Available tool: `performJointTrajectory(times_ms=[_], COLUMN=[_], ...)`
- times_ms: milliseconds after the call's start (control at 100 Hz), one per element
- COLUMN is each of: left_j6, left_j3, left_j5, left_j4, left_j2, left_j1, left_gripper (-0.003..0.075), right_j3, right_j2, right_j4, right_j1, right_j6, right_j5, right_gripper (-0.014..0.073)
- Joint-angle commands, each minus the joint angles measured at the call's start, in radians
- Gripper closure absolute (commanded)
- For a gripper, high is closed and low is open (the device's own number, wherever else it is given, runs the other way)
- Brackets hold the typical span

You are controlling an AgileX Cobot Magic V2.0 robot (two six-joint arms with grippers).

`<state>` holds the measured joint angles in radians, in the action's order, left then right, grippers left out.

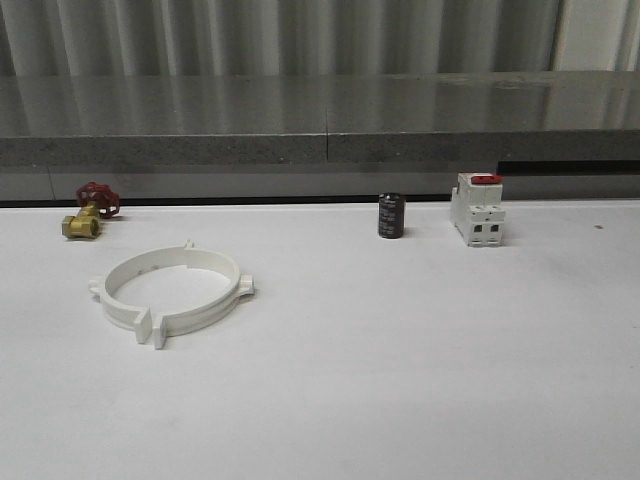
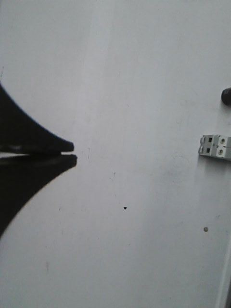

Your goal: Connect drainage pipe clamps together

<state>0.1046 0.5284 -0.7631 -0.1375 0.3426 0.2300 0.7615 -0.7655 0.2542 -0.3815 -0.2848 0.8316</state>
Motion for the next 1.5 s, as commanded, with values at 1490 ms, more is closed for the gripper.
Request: performJointTrajectory(times_ms=[1490], left_j6=[0.010], left_j3=[0.026], left_j5=[0.069], left_j4=[-0.002], left_j2=[0.013], left_j1=[0.008], left_gripper=[0.0741], right_j3=[-0.772], right_j2=[0.795], right_j4=[-0.232], right_j1=[0.379], right_j6=[0.216], right_j5=[-0.773], right_gripper=[0.0659])
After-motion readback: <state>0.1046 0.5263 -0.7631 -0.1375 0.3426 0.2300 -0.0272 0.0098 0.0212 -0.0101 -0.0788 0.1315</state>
